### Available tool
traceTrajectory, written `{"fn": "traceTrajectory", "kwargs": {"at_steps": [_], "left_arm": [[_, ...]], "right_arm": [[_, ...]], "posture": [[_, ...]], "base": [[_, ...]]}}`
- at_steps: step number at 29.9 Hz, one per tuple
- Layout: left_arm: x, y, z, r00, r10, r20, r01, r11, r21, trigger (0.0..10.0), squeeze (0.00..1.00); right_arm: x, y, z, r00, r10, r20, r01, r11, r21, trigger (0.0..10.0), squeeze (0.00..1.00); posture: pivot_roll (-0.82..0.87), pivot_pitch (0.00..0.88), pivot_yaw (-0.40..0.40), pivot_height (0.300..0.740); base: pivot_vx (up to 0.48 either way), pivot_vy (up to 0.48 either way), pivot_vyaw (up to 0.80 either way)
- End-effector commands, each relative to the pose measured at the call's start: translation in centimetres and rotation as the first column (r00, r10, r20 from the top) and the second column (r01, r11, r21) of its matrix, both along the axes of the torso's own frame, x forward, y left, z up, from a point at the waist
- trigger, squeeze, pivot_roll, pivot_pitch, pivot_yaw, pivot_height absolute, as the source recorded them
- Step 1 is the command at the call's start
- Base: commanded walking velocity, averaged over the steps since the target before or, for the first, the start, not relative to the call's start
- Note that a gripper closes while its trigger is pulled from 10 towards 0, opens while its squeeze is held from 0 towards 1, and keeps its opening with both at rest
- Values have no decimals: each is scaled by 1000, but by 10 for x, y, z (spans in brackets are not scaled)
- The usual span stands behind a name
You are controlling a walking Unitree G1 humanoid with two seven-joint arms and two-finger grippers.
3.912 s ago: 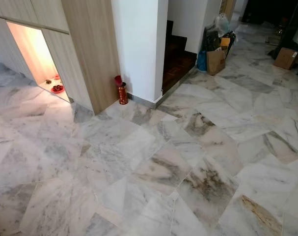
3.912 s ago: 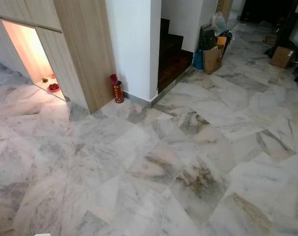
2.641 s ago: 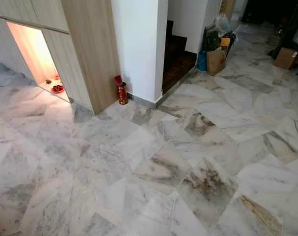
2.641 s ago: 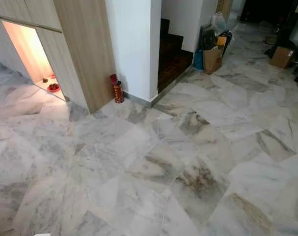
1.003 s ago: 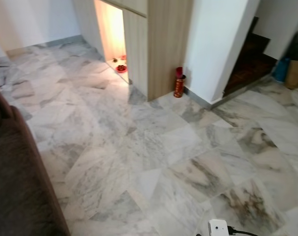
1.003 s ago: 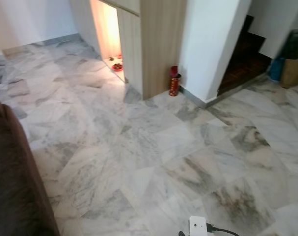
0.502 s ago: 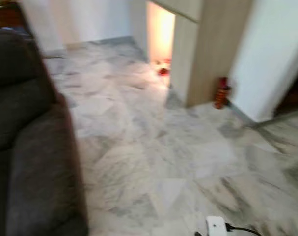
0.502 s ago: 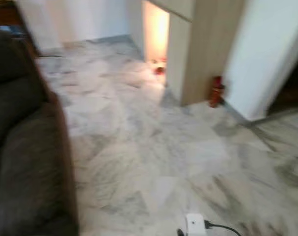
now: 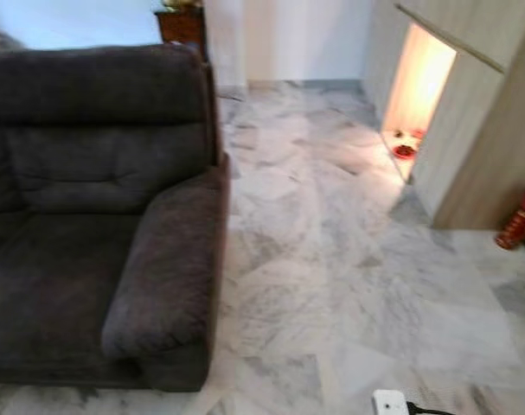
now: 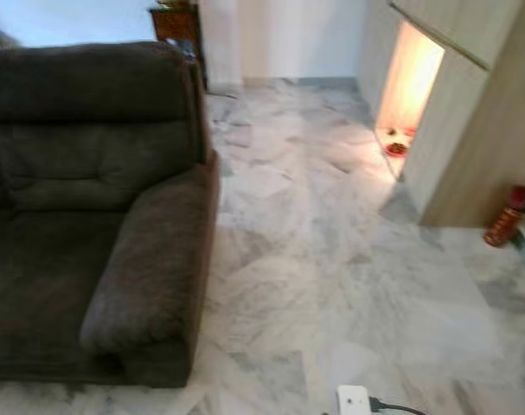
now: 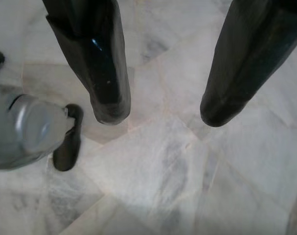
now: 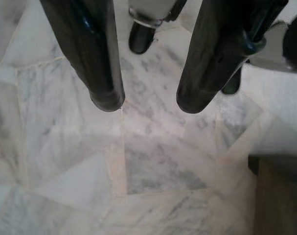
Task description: Move the pillow to the sofa from floor
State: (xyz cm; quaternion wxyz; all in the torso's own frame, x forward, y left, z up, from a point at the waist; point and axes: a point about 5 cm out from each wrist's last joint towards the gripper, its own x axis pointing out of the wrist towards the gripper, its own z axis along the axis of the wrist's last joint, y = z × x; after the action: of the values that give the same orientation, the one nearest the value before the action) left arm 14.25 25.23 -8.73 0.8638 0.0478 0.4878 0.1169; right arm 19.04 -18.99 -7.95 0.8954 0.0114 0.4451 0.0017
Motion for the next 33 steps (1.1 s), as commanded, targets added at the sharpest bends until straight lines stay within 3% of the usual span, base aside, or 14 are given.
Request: {"fn": "traceTrajectory", "kwargs": {"at_steps": [1,7,15,20,25,33], "left_arm": [[-8,2,-2,999,-7,-33,7,1000,6,10000,0],[-6,3,-1,998,-53,-41,54,998,14,10000,0],[-1,13,4,999,-32,-22,32,999,39,10000,0],[5,11,5,1000,-20,-4,20,999,37,10000,0],[6,10,5,998,62,20,-62,998,4,10000,0],[5,15,6,997,76,9,-77,997,9,10000,0]], "right_arm": [[0,7,-1,1000,2,-4,-2,1000,18,10000,0],[5,8,2,998,-65,16,64,997,46,10000,0],[12,-1,6,988,-154,31,152,987,61,10000,0],[13,-3,6,990,-140,28,138,989,52,10000,0],[13,-4,7,990,-140,21,139,989,43,10000,0],[12,3,5,992,-124,25,122,990,64,10000,0]], "posture": [[77,52,1,740],[48,24,35,740],[8,5,20,740],[23,0,-4,740],[35,9,-8,740],[44,29,5,740]], "base": [[0,0,800],[0,0,756],[0,0,0],[0,0,0],[0,0,0],[0,343,0]]}}
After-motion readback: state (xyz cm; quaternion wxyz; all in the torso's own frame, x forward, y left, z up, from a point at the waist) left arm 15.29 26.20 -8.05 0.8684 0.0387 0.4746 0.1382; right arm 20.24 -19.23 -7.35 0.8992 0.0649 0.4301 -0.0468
